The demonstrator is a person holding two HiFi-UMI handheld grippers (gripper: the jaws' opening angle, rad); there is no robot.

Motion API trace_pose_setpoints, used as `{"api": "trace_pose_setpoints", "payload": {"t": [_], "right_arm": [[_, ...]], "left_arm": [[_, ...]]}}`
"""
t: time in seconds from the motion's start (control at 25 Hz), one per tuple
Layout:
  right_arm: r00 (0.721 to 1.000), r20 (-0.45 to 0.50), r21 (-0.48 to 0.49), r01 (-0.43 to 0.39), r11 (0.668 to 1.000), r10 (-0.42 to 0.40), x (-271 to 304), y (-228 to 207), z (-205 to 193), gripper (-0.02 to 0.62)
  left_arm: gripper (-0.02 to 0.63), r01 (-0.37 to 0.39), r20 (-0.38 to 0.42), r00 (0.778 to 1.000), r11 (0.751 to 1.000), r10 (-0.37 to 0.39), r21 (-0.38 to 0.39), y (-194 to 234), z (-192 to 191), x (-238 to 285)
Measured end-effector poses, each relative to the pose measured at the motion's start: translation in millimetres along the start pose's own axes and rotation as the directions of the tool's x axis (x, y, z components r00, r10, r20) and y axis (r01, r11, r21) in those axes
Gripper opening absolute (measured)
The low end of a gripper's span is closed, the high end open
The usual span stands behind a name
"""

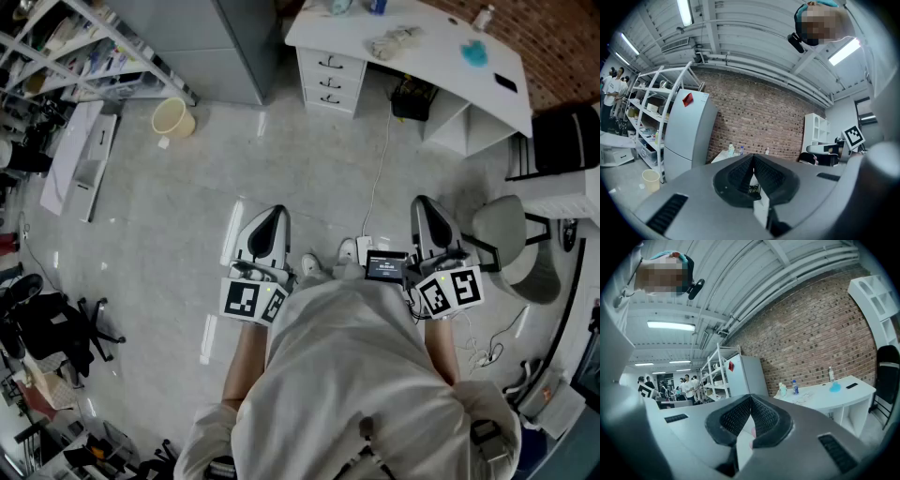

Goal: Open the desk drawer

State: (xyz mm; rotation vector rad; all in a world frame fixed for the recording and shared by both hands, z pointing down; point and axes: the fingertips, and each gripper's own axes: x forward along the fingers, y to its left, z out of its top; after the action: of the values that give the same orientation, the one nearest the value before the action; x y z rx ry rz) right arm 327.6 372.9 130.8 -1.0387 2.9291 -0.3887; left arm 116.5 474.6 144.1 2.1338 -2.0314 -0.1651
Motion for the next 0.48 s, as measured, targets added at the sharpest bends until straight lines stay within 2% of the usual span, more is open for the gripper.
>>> {"api": "trace_pose_setpoints", "payload": {"t": [0.28,0.48], "right_arm": [[1.000,0.017,0.015,-0.013,1.000,0.013,3,32,-17,0.026],[0.999,0.007,0.027,-0.048,0.999,0.047,7,35,-16,0.026]], "left_arm": [[0.008,-0.004,0.021,1.000,0.999,0.003,0.040,24,4,-26],[0.008,-0.030,0.027,0.999,0.998,0.028,0.050,23,13,-31]]}}
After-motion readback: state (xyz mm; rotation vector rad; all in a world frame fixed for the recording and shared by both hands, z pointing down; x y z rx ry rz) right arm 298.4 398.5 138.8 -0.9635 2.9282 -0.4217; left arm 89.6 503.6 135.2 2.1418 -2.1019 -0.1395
